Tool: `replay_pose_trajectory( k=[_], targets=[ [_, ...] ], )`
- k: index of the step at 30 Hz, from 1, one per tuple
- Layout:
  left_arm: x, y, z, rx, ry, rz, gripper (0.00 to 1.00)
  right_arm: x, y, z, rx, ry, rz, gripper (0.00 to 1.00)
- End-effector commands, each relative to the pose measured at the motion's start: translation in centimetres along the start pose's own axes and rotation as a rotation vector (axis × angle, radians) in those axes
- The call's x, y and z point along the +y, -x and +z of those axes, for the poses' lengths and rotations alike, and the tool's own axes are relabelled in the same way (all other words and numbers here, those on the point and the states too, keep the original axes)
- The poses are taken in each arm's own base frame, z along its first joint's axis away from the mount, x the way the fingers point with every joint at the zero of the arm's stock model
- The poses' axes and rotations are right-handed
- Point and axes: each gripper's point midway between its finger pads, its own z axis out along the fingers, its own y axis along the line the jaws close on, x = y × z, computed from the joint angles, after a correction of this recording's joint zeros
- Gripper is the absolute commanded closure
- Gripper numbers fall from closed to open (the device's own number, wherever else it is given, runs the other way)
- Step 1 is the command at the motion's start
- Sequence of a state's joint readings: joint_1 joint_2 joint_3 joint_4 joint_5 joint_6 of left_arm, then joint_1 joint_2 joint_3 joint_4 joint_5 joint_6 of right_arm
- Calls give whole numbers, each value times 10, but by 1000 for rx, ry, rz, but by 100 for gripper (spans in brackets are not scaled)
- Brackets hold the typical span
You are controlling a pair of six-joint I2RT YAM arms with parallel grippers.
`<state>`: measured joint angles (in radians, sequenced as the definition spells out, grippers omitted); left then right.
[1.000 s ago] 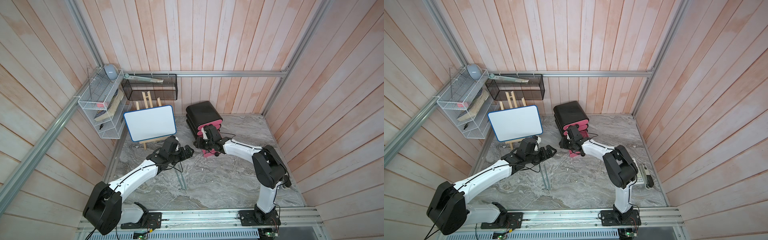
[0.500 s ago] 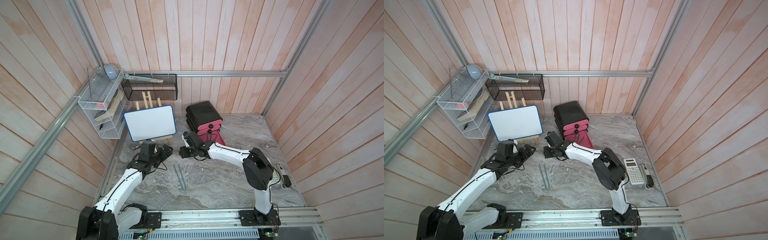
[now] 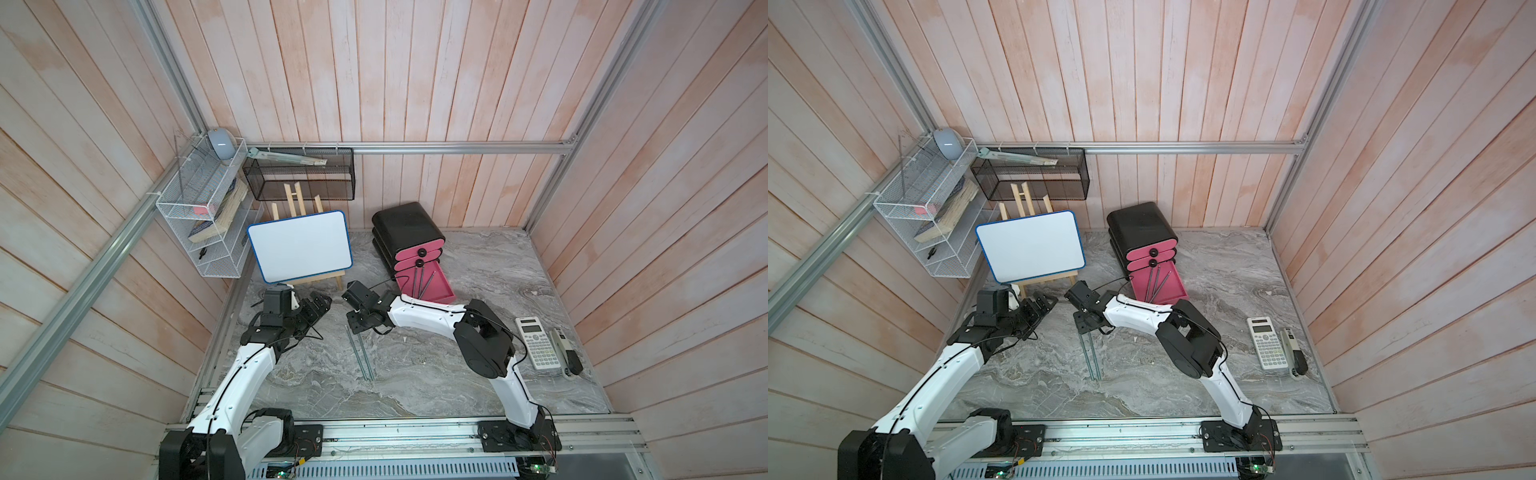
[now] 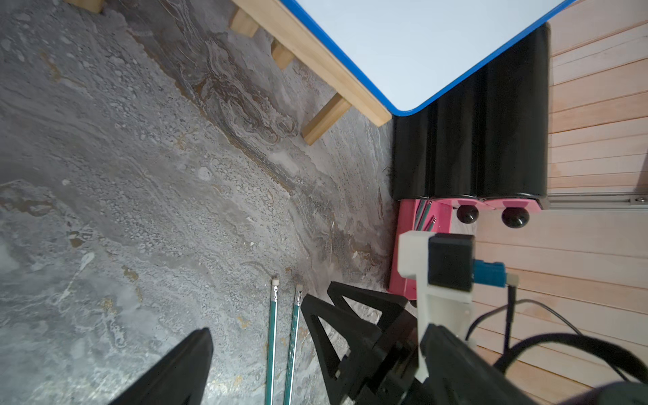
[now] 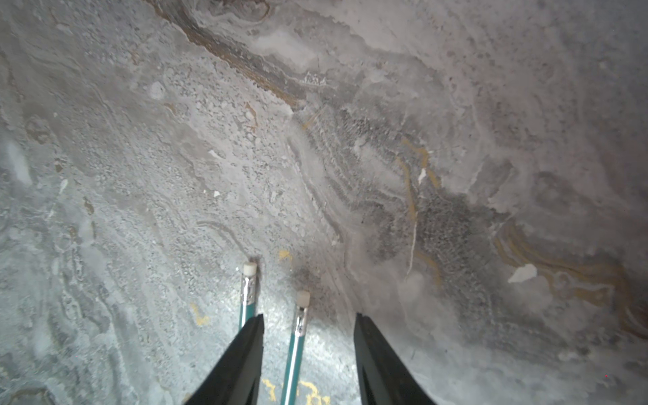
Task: Please place the pencils in the drawer according to their color
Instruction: Pick up the pencil from the center of the board.
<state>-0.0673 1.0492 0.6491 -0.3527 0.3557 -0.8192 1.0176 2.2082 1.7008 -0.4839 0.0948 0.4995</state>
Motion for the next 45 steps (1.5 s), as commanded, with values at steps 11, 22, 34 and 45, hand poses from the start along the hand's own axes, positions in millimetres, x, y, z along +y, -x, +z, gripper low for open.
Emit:
replay_pose_trajectory(
  k=[11,22,34,45],
  targets=[
    [-1,-6,-5,2,-44,16,0,-8,-18,30,63,-146,-115,57],
    [-2,-7,-7,-2,-57,18,0,-13,-37,40,104,-207,-165,71],
    [-3,-8,-8,0,-64,13,1,-22,-51,36,114,-216,-151,76],
    [-2,-12,-6,21,-67,11,1,-23,-48,34,97,-206,-138,100]
  ],
)
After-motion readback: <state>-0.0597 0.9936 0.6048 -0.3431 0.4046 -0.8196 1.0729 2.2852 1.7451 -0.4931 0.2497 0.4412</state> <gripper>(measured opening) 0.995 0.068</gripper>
